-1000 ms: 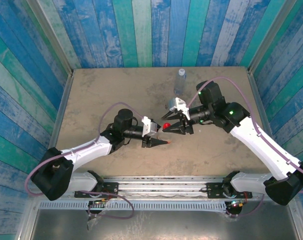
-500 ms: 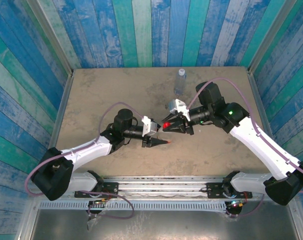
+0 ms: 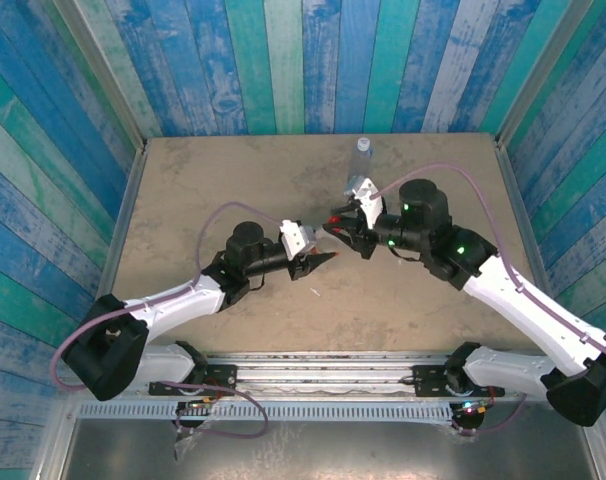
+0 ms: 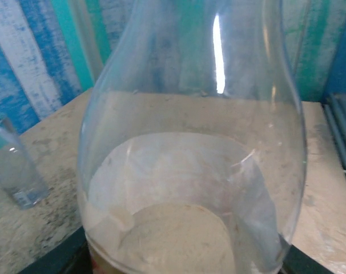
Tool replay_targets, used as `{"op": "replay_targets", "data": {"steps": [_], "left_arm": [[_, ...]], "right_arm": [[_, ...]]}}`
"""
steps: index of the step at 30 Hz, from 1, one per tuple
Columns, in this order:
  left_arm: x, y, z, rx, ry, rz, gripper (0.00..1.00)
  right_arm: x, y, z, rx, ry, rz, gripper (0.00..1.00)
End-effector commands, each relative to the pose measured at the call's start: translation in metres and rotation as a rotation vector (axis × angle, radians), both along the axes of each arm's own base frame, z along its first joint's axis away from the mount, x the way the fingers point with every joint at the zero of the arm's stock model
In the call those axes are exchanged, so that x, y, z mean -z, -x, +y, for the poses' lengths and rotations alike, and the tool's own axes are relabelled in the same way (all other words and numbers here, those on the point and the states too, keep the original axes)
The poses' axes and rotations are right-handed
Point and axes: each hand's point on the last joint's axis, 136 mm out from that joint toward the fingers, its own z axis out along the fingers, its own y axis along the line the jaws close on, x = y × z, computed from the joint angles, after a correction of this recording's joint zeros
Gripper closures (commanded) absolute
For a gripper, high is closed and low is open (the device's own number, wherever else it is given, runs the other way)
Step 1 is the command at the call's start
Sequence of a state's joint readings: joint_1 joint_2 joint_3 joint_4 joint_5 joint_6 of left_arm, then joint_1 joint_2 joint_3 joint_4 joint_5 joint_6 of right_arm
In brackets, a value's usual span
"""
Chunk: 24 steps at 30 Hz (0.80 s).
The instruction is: Screw on the bottle caps
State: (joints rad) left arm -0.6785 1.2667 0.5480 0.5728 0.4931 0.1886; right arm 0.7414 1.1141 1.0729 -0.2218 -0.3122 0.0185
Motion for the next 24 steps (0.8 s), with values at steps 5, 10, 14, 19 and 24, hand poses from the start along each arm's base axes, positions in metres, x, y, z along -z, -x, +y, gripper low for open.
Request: {"op": "replay_targets", "data": {"steps": [5, 10, 14, 19, 24], "left_arm": [[-0.031, -0.038, 0.007, -0.170, 0.105, -0.046, 0.48], [-0.029, -0.033, 0.003, -0.131, 0.101, -0.038, 0.48], [-0.022, -0.025, 0.002, -0.093, 0.087, -0.031, 0.48], [-0.012, -0.007, -0.005, 0.020, 0.073, -0.001, 0.47], [-0.010, 0.004, -0.009, 0.082, 0.076, 0.006, 0.47]], "right_arm": [[0.045, -0.020, -0.030, 0.522, 0.074, 0.166, 0.91], [0.035, -0.022, -0.027, 0.536, 0.102, 0.138, 0.87], [0.004, -0.012, -0.011, 0.386, 0.071, 0.037, 0.59], [-0.027, 0.011, -0.004, 0.185, 0.069, -0.099, 0.30], [-0.031, 0.016, -0.007, 0.154, 0.095, -0.115, 0.27]]}}
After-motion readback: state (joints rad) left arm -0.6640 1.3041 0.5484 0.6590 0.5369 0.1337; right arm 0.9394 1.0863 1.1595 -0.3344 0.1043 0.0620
